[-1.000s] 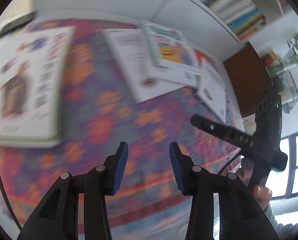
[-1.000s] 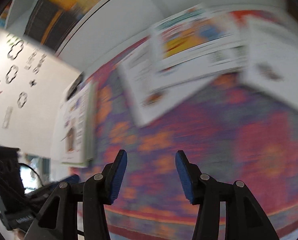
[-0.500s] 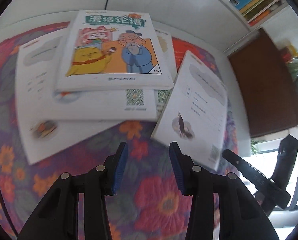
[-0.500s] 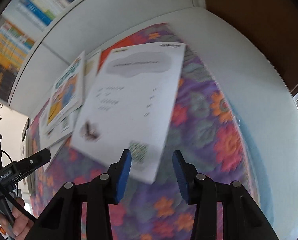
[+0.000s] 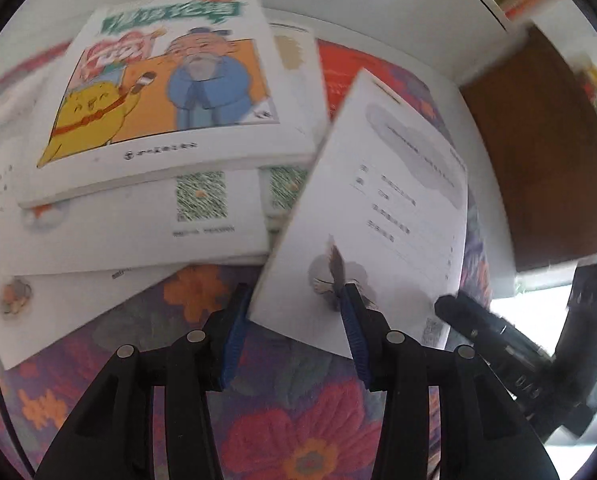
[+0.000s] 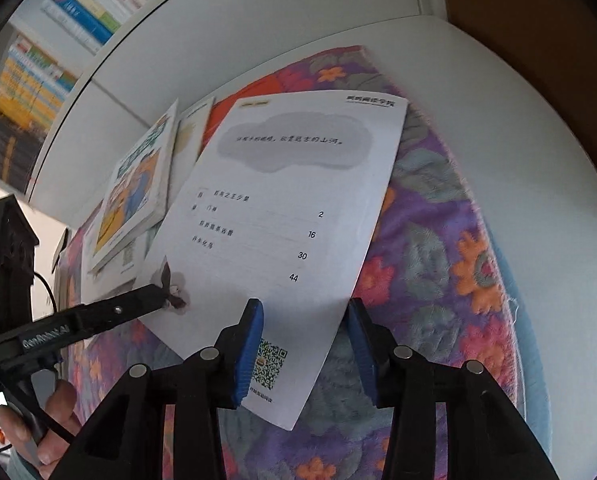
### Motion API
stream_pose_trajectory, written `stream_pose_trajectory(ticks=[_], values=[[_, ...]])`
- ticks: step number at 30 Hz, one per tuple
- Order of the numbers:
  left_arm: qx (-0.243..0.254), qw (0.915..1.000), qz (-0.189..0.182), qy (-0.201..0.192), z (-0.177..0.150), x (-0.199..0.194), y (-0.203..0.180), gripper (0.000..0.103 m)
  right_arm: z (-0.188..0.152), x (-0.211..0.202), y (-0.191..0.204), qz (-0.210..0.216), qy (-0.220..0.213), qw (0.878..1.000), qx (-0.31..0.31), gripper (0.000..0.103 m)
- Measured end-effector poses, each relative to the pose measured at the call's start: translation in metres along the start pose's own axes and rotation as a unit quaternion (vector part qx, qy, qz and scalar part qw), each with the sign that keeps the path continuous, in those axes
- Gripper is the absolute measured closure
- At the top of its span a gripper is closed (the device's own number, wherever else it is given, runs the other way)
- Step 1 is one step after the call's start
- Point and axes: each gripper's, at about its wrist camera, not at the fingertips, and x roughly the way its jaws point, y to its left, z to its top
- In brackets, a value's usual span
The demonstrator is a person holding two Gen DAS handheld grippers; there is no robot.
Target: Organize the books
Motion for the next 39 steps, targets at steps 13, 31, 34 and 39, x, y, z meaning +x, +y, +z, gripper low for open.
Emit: stream_pose_trajectory(ticks=[13,31,34,39], values=[[0.021,0.9966,-0.019,0.077,-0.147,-0.060,0.031,0.062,-0.092,-0.041,-0.035,0.135,0.102,0.985,0.043,0.060],[0.024,0.9993,0.021,0.019,-0.111,-0.026,0.002,0.044,-0.090,-0.034,-0.013,0.212,0.089,0.971,0.071,0.051],[0.002,0.9992,-0.030,0.028,-0.119,-0.028,0.009,0.044,-0.088,-0.051,-0.002,0.343,0.072,0.933,0.082,0.051],[-0.032,0.9981,-0.048,0.023,-0.128,-0.040,0.029,0.044,-0.072,-0.045,0.038,0.286,0.072,0.955,0.027,0.051]])
